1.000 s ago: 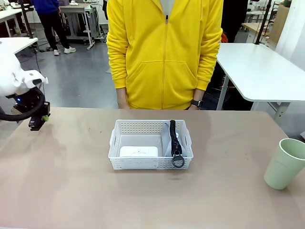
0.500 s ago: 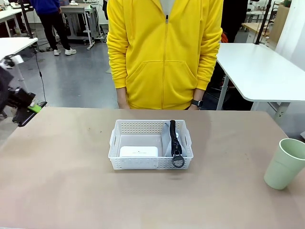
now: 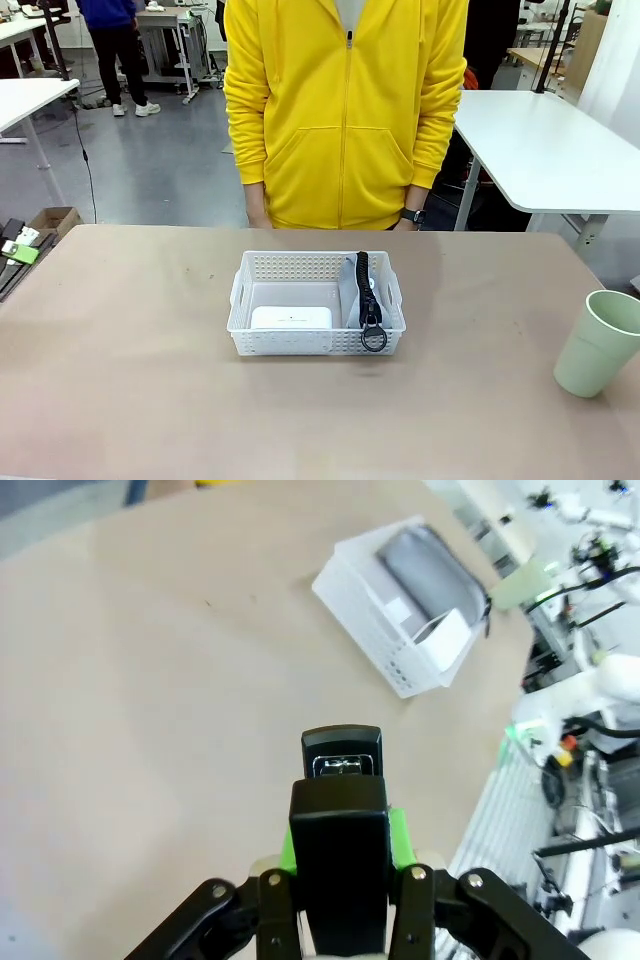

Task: Efficiently arrange items inside the basket to fit them all.
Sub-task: Pick up the Stapler and place it inside the Organizing basket.

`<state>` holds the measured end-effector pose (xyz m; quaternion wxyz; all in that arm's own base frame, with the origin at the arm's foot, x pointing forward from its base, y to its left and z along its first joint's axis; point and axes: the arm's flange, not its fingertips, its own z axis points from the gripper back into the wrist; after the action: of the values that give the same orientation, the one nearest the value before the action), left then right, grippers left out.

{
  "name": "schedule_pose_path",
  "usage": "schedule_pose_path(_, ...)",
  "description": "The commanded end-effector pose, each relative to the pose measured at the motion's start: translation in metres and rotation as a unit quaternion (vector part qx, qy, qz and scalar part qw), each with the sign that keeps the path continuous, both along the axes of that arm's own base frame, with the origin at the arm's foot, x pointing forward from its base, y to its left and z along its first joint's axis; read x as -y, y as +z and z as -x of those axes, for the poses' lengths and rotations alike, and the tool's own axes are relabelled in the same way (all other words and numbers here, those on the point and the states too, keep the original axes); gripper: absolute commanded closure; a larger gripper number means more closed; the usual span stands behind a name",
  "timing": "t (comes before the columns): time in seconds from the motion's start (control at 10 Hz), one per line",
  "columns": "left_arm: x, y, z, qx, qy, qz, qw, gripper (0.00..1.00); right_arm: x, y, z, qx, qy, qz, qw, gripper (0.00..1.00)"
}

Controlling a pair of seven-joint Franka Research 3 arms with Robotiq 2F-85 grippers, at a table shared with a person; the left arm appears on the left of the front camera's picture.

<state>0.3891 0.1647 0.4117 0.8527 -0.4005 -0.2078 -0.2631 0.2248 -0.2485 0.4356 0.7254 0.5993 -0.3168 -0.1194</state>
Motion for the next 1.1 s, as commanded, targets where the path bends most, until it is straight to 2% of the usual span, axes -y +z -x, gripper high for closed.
schedule_pose_path(0.0, 0.008, 0.009, -0.001, 0.011, -0.010, -0.004, 1.000, 1.00, 0.001, 0.002, -0.002, 0.018, -0.001, 0.001, 1.000, 0.00)
schedule_pose_path(0.3, 0.008, 0.009, -0.001, 0.011, -0.010, -0.004, 1.000, 1.00, 0.001, 0.002, -0.002, 0.018, -0.001, 0.001, 1.000, 0.00)
schedule_pose_path(0.4, 0.008, 0.004, -0.004, 0.003, -0.010, -0.004, 1.000, 0.63, 0.001, 0.002, -0.002, 0.018, -0.001, 0.001, 1.000, 0.00)
schedule_pose_path(0.6, 0.096, 0.055, -0.025, 0.061, -0.108, -0.075, 0.989, 0.63, 0.001, 0.002, -0.002, 0.018, -0.001, 0.001, 1.000, 0.00)
schedule_pose_path(0.7, 0.144, 0.072, -0.047, 0.056, -0.144, -0.078, 0.985, 0.63, 0.001, 0.002, -0.002, 0.018, -0.001, 0.001, 1.000, 0.00)
schedule_pose_path(0.8, 0.204, 0.077, -0.073, 0.038, -0.188, -0.103, 0.976, 0.63, 0.001, 0.002, -0.002, 0.018, -0.001, 0.001, 1.000, 0.00)
schedule_pose_path(1.0, 0.300, 0.072, -0.089, 0.045, -0.216, -0.150, 0.964, 0.63, 0.001, 0.002, -0.002, 0.018, -0.001, 0.001, 1.000, 0.00)
